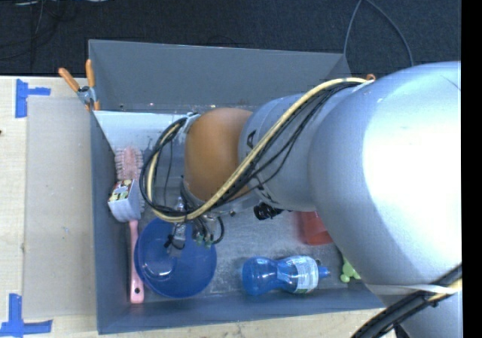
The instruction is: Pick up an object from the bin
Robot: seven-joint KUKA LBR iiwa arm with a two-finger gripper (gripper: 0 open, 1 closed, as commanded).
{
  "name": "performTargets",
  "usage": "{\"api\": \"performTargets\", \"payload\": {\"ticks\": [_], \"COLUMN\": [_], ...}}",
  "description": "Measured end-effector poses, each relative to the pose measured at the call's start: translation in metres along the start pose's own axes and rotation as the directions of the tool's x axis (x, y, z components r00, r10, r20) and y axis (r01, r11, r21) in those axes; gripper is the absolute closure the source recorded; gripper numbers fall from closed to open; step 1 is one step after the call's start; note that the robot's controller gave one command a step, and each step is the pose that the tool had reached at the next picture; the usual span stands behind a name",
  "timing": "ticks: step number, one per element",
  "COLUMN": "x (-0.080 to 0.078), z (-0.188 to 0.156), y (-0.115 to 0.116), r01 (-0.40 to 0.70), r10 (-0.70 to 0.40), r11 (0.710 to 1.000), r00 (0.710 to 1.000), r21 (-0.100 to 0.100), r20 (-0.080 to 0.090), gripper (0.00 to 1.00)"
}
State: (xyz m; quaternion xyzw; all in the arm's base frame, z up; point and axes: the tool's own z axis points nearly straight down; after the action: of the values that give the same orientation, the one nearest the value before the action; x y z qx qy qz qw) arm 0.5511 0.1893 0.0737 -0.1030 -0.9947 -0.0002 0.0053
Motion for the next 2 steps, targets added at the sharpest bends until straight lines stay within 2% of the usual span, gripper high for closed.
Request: {"api": "performTargets", "payload": {"ticks": [1,2], "x": [0.000,0.003], "z": [0.000,-0.020], "y": [0.000,-0.001], "r01": [0.000,-0.001], "r10": [0.000,0.001], "r11": [1.000,1.000], "r00": [1.000,1.000], "r21": [0.000,0.003], "r20": [0.000,-0.008], "gripper": [1.00,1.00]}}
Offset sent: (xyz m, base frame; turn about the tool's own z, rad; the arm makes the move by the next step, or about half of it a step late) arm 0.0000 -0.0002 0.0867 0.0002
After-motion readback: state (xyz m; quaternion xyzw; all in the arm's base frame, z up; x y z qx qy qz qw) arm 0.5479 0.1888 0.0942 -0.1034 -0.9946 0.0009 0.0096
